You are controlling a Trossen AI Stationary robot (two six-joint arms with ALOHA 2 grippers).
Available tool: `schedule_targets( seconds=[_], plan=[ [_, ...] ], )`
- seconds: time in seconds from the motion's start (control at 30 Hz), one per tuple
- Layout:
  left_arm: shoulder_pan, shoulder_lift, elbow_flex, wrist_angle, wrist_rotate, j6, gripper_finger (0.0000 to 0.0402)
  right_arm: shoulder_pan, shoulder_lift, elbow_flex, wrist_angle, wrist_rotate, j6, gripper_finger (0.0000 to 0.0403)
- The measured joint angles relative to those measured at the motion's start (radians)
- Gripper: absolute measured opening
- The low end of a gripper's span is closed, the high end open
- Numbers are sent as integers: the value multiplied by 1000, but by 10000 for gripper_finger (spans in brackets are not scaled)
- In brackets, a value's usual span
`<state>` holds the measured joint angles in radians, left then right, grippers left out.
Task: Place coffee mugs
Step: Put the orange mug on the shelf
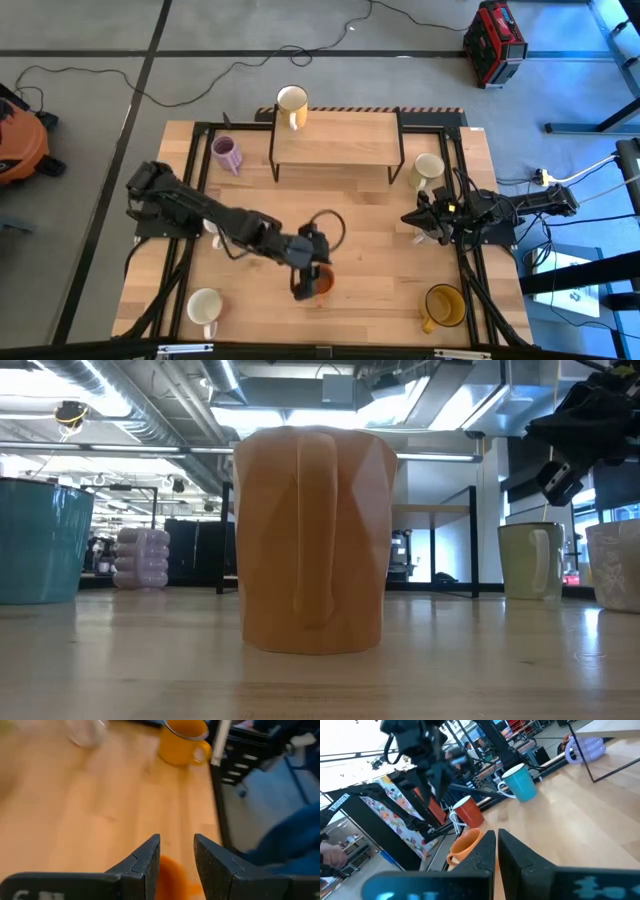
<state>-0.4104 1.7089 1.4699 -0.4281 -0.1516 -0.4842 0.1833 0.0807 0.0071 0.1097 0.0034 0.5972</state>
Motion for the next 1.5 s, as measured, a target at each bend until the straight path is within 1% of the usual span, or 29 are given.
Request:
schedule_targets(
  seconds=[0.13,0.2,0.33,0.47,0.6,0.67,0.77,0.87,1.1,1.23,1.37,1.5],
  plan=[
    [-72,41,7,-6,14,-121,114,0,0,0,-5,-7,0,10],
    [-115,57,7,-9,-5,-173,114,0,0,0,-6,-7,0,10],
    [-192,75,7,17,-98,-277,114,0,0,0,-8,-15,-3,10],
    [-212,80,7,27,-165,-380,119,0,0,0,-9,-16,-3,10],
    [-220,81,7,25,-233,-418,140,0,0,0,-10,-23,-3,10],
    [-231,86,6,18,-287,-440,153,0,0,0,-10,-23,-3,10],
    [-251,86,-26,40,-359,-479,166,0,0,0,-9,-23,-2,10],
    [-279,86,-80,72,-401,-526,169,0,0,0,-8,-25,0,10],
    [-337,86,-237,262,-468,-535,167,0,0,0,-11,-42,0,10],
    [-337,87,-301,296,-466,-526,167,0,0,0,-15,-42,0,10],
    [-336,87,-355,373,-453,-469,167,0,0,0,-15,-42,0,10],
    [-330,112,-362,438,-434,-414,166,0,0,0,-15,-42,0,10]
  ],
)
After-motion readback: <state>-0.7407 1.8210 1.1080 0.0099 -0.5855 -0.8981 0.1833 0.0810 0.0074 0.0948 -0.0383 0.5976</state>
